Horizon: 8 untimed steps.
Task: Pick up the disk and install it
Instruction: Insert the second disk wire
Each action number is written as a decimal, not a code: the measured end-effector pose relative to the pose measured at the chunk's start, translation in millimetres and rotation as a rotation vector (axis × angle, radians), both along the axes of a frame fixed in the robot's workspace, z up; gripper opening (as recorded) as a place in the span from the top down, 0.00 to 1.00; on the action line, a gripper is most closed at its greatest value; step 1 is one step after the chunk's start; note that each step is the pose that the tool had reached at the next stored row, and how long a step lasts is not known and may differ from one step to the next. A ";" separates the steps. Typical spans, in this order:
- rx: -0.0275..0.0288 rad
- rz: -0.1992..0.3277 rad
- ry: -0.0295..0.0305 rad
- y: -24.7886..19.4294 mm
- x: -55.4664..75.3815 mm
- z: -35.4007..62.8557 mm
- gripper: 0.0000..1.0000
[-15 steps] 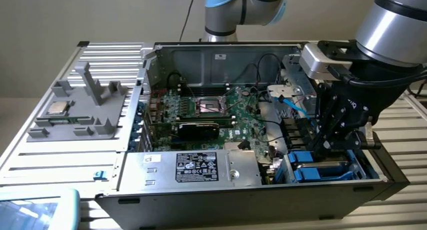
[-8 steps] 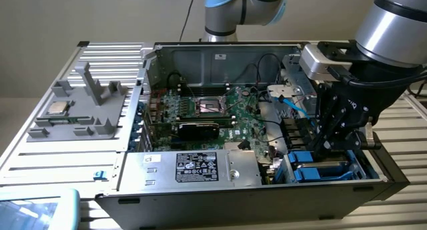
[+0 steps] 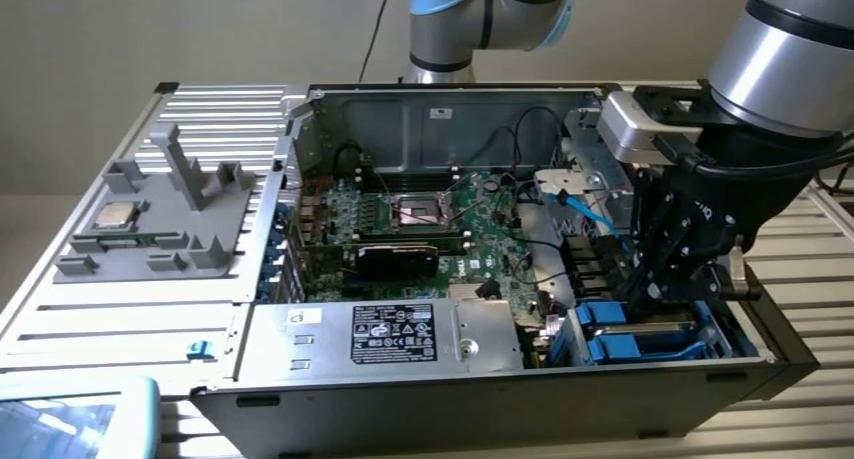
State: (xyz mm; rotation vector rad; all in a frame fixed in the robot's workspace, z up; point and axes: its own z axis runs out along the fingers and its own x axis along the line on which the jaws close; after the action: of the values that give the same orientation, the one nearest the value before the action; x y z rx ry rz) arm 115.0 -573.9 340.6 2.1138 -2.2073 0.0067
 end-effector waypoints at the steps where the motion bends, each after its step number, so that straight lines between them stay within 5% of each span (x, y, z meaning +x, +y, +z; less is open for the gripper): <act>1: 0.0003 0.000 0.0000 0.2 0.0 -0.2 0.84; 8: 0.0001 0.000 -0.0018 1.0 0.0 -0.5 0.84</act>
State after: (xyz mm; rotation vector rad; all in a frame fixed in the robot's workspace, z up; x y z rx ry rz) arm 114.9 -572.9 340.1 2.1147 -2.2082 0.0086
